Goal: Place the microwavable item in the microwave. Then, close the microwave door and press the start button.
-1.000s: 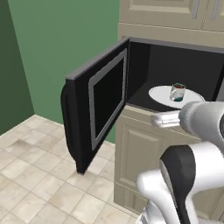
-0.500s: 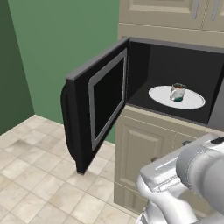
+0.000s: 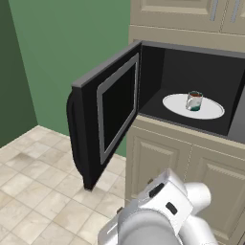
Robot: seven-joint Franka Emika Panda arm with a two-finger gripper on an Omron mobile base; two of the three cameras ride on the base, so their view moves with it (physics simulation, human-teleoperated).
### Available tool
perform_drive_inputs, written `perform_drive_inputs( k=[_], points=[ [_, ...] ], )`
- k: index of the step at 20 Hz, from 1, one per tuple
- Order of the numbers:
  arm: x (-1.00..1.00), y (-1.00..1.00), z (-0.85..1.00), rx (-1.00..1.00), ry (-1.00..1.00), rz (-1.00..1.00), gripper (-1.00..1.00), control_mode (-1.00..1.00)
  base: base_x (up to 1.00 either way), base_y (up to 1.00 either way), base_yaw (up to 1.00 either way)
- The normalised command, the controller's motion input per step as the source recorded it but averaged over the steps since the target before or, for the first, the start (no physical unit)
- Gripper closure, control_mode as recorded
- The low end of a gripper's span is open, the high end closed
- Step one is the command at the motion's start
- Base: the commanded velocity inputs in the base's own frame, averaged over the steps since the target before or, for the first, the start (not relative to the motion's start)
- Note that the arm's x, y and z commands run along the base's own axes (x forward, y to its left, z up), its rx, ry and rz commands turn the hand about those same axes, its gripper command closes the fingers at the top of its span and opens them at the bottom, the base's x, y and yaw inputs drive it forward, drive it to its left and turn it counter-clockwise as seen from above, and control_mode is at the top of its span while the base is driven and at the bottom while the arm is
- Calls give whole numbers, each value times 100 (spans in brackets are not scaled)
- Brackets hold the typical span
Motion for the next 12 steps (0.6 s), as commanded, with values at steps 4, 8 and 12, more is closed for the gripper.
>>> perform_drive_inputs(
  k=[4,8,12],
  points=[
    [48,99,-46,-37,11,0,-100,-100,0,0,0],
    [84,79,-69,-36,16,0,-100,-100,0,0,0],
    [100,63,-72,-29,23,0,-100,-100,0,0,0]
  ],
)
